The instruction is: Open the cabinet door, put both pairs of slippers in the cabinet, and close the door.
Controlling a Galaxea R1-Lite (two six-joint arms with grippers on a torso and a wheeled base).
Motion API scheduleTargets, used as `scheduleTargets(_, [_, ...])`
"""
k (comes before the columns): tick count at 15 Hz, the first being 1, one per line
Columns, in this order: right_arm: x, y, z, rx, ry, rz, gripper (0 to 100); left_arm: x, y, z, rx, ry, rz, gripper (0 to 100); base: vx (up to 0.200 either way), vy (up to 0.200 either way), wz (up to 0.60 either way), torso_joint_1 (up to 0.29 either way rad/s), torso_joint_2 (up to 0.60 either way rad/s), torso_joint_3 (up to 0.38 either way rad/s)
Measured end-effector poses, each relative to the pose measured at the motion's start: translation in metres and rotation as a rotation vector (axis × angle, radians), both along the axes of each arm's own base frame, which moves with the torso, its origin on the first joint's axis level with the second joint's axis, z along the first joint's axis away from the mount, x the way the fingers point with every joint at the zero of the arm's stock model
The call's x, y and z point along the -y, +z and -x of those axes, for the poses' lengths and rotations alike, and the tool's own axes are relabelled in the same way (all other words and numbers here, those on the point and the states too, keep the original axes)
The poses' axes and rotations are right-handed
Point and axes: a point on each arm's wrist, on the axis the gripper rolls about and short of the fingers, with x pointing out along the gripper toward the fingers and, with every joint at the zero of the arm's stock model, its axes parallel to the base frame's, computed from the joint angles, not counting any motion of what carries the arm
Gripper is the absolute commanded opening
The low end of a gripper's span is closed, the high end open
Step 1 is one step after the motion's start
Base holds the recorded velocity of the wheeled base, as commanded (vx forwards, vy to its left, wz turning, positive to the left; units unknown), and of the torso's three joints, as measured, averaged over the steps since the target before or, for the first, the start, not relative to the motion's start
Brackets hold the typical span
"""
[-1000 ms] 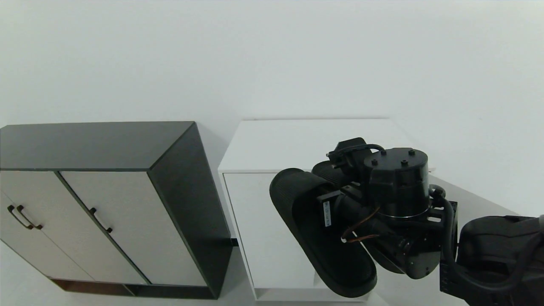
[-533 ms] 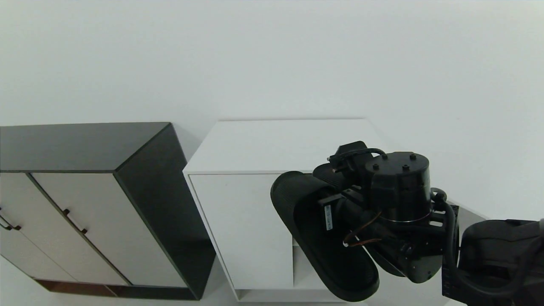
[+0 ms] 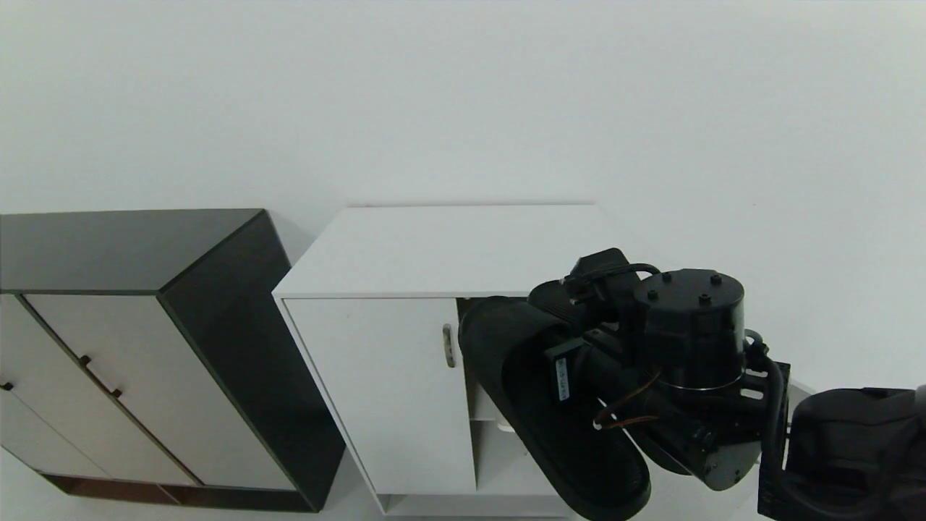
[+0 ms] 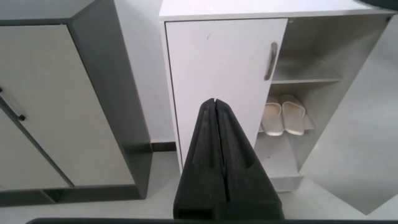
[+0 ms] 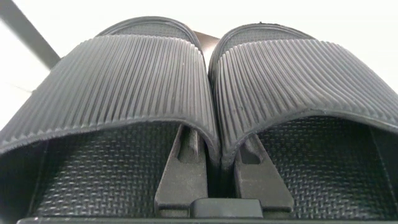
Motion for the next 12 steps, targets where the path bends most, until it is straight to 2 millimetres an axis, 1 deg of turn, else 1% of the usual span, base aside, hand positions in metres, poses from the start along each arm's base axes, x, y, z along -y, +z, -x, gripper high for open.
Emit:
scheduleTargets(10, [0.0023,-0.0038,0.0001,0.002,0.004,0.008,0,0.0000,0.0000,0.0000,0.000,0.001,0.000,0,0.000,0.000,0.00,0.000,0.00,0.000])
scheduleTargets(12, [0.0021,-0.0043,0.0003,0.002,0.006,0.011,0,0.0000,0.0000,0.0000,0.000,0.001,0.000,0,0.000,0.000,0.00,-0.090,0.18,0.119])
